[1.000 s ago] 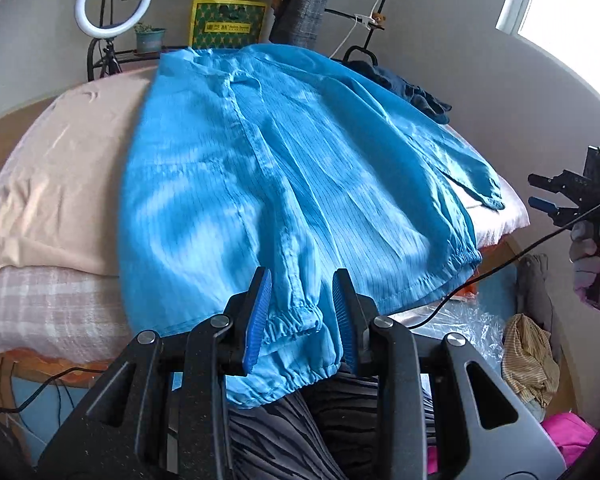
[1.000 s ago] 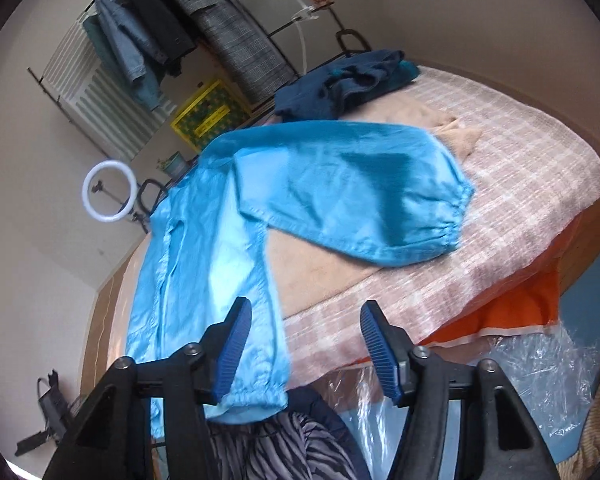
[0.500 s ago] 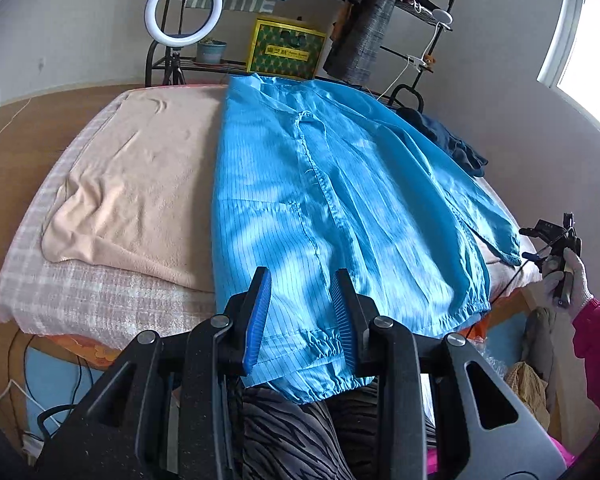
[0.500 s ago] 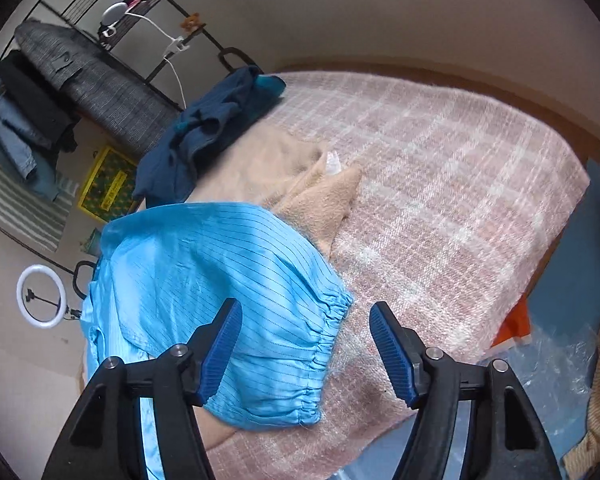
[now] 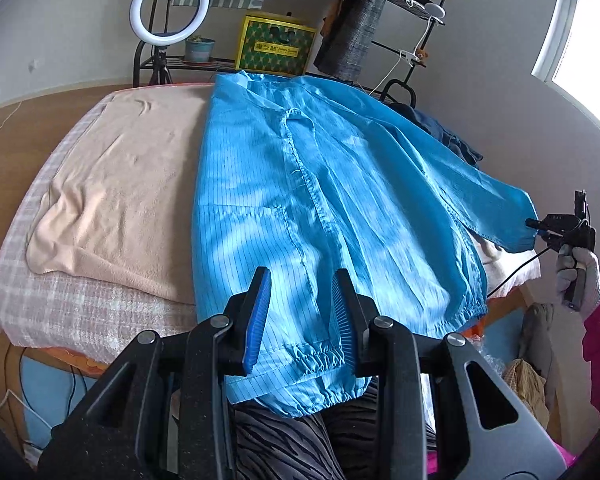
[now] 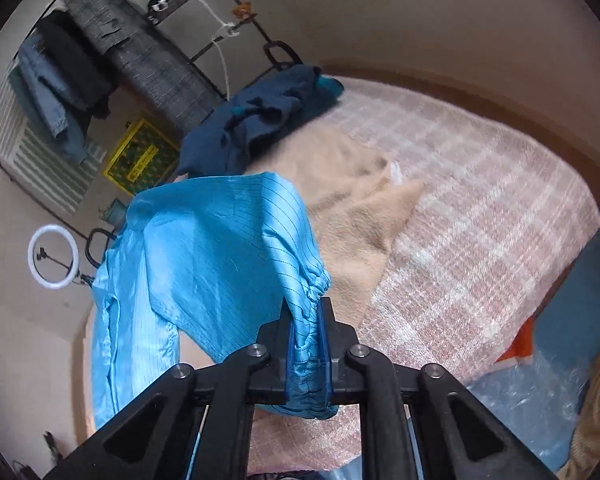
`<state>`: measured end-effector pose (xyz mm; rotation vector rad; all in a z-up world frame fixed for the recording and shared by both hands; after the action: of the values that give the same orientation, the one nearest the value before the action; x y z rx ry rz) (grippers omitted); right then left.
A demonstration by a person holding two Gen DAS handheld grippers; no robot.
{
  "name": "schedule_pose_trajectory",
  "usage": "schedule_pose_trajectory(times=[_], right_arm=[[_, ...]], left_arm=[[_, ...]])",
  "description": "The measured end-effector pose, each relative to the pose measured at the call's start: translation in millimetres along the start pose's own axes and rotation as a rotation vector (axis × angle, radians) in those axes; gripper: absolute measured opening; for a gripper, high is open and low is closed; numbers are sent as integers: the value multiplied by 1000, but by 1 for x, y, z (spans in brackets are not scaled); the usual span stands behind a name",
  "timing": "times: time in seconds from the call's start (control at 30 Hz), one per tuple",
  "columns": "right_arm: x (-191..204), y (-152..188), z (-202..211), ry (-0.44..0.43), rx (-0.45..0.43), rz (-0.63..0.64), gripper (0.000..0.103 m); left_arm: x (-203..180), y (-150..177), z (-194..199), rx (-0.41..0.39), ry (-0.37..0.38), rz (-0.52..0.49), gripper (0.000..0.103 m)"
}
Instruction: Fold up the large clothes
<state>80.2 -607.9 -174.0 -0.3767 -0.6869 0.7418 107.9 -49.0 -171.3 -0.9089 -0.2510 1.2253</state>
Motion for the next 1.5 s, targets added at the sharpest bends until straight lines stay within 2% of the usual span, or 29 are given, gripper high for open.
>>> schedule_pose_trajectory(times=[0.13, 0.2, 0.37, 0.47, 0.53, 0.67, 0.77, 0.87, 0.9, 0.93, 0.97, 1.0, 1.1, 1.2, 1.33, 1.5], right_arm=[[50, -2, 26, 42, -84, 183, 8], [76, 1, 39, 36, -127, 261, 8], [155, 30, 62, -27, -187, 495, 7], [200, 65, 66, -119, -164, 644, 7], [226, 96, 66, -189, -126, 746, 7], [253, 172, 46, -314, 54, 965, 7], [252, 228, 30, -326, 182, 1169, 6], [240, 258, 20, -363, 318, 1234, 7], [236, 262, 19, -353, 317, 1250, 8], [233, 264, 20, -339, 309, 1255, 14], [231, 262, 21, -336, 304, 1237, 29], [228, 257, 24, -350, 301, 1198, 35], [209, 233, 36, -410, 285, 1016, 35], [176, 205, 38, -385, 249, 788, 39], [125, 180, 20, -324, 252, 477, 42], [108, 173, -14, -364, 320, 304, 44]], left_arm=[[-5, -1, -1, -2, 11, -17, 31], [-5, -2, -1, -5, 14, -18, 31], [0, -3, -1, -13, 15, -2, 31], [4, -3, -2, -13, 10, 14, 31], [6, -3, -2, -12, 4, 23, 31], [6, -3, -5, -6, 9, 37, 31], [0, -3, -11, 5, 28, 35, 31], [-10, -3, -20, 26, 53, 20, 31], [-16, -2, -25, 37, 63, 11, 31], [-22, -1, -30, 49, 74, 2, 31], [-26, 0, -34, 56, 83, -5, 31], [-33, 2, -38, 66, 96, -12, 31], [-51, 7, -50, 93, 135, -41, 31], [-66, 15, -62, 133, 184, -63, 31], [-80, 29, -82, 200, 220, -60, 33], [-93, 37, -91, 238, 235, -73, 33]])
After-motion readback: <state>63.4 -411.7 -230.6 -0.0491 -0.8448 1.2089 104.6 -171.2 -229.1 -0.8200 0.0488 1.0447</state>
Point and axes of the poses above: each gripper's, at about its wrist camera, not at the fingertips, and z roughly against the way its jaws point, x to its left, y to its underside, the point moved 3 cm from there along -z, roughly the way its jaws point, and after that the axes turned 4 degrees about -x, right-handed, at the moved point
